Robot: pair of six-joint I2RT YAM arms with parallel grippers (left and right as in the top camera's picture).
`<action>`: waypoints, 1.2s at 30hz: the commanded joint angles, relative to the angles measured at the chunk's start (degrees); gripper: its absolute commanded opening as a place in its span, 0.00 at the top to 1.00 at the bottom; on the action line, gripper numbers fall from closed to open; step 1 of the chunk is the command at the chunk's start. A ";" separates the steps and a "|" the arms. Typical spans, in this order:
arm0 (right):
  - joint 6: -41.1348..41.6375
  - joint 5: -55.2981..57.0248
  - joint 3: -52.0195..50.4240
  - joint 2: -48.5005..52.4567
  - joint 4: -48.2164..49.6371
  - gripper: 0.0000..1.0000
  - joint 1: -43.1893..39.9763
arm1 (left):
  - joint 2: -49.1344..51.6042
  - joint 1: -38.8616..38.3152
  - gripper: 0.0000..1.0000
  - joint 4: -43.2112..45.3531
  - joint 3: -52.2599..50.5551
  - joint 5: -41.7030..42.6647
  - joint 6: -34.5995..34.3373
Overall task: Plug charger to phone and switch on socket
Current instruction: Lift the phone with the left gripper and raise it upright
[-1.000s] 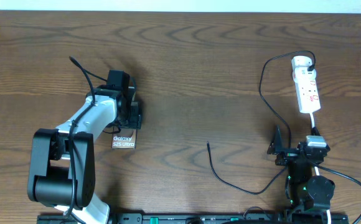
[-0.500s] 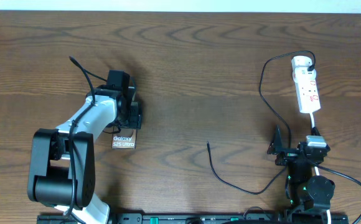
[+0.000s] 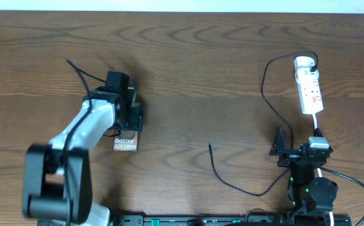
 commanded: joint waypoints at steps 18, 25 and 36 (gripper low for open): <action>-0.85 0.46 -0.07 -0.11 -0.26 0.01 0.15 | -25.99 11.37 0.93 0.83 3.76 41.68 -53.18; -0.85 0.46 -0.07 -0.11 -0.26 0.01 0.15 | -25.79 16.90 0.93 1.22 3.76 55.17 -78.27; -0.85 0.46 -0.07 -0.11 -0.26 0.01 0.15 | -25.86 17.35 0.93 1.25 3.76 63.19 -102.62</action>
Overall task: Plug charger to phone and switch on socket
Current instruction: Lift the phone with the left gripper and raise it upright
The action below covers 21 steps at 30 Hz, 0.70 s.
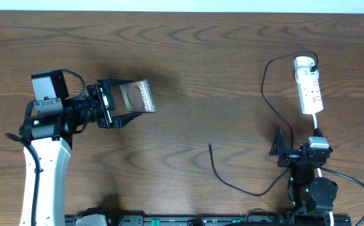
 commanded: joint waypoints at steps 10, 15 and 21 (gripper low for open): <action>-0.85 0.46 -0.07 -0.11 -0.26 0.01 0.15 | -0.26 0.26 0.93 0.52 2.12 5.57 -6.88; -0.85 0.46 -0.07 -0.11 -0.26 0.01 0.15 | -0.26 0.26 0.93 0.52 2.12 4.83 -6.84; -0.85 0.46 -0.07 -0.11 -0.26 0.01 0.15 | -0.26 0.24 0.93 0.68 2.12 -3.06 5.29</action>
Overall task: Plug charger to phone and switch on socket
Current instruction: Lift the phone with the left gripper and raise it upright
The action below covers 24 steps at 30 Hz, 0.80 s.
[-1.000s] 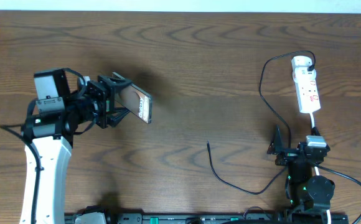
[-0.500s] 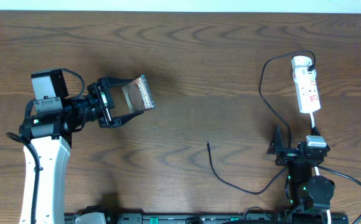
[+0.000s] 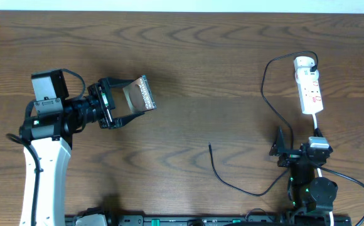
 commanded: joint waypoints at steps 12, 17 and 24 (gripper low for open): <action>-0.85 0.46 -0.07 -0.11 -0.26 0.01 0.15 | -0.17 -0.33 0.93 -9.14 2.10 -42.58 39.78; -0.85 0.46 -0.07 -0.11 -0.26 0.01 0.15 | 1.42 -3.28 0.93 -11.54 2.05 -54.05 41.68; -0.85 0.46 -0.07 -0.11 -0.26 0.01 0.15 | 7.54 -7.65 0.93 -11.26 2.05 -58.86 35.41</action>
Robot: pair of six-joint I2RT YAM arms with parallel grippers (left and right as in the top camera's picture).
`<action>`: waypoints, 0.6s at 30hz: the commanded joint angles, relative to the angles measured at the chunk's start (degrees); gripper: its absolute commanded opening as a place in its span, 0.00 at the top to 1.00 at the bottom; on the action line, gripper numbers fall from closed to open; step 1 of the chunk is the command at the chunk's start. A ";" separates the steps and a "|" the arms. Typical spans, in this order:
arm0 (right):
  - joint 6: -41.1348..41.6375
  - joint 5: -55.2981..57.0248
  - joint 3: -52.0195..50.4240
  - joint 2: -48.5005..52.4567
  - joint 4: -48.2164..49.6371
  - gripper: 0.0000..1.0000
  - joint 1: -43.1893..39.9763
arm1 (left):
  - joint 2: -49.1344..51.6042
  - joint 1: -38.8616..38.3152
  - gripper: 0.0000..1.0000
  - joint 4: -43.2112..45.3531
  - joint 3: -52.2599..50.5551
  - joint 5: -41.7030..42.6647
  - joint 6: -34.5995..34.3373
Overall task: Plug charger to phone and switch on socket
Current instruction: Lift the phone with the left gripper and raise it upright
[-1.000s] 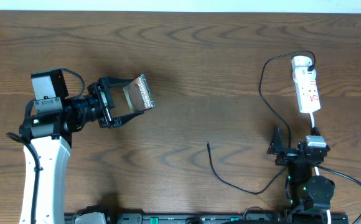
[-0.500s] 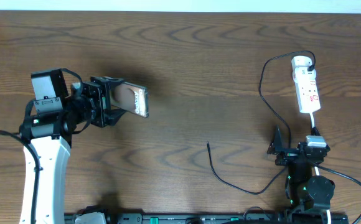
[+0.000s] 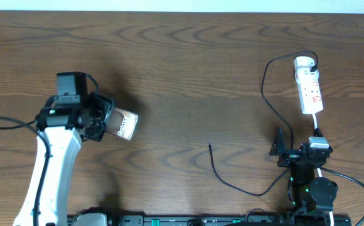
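My left gripper point(image 3: 107, 123) is shut on the phone point(image 3: 125, 125), which shows a pale face with "Galaxy" print and sits tilted at the table's left-centre. The black charger cable point(image 3: 265, 88) runs from the white power strip point(image 3: 310, 88) at the far right, loops down, and ends in a free tip point(image 3: 210, 146) lying on the table's middle. My right gripper point(image 3: 280, 145) rests near the front right, next to the cable, with nothing seen in it. Whether its fingers are apart cannot be made out.
The wooden table point(image 3: 188, 56) stretches wide between phone and cable tip. A white cord point(image 3: 318, 122) runs from the power strip down toward the right arm's base. A dark rail lies along the front edge.
The left gripper has moved down and slightly left with the phone. The phone was held edge-up farther back and right; now its printed face points up. The right arm and cable have not moved.
The phone lay flat at left-centre with my left gripper over its upper end. Then the arm stood farther left and held the phone off the table, tilted, and stayed so. Now the phone is lower, face up, still gripped.
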 commanded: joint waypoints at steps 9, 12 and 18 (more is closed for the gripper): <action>-0.85 0.46 -0.07 -0.11 -0.26 0.01 0.15 | 11.78 -4.85 0.93 5.99 1.86 -0.57 -5.22; -0.85 0.46 -0.07 -0.11 -0.26 0.01 0.15 | 13.38 -6.03 0.93 8.39 1.86 1.86 -7.23; -3.04 2.45 -0.07 -0.11 0.50 0.01 0.15 | 13.44 -7.19 0.93 9.88 1.86 1.95 -8.20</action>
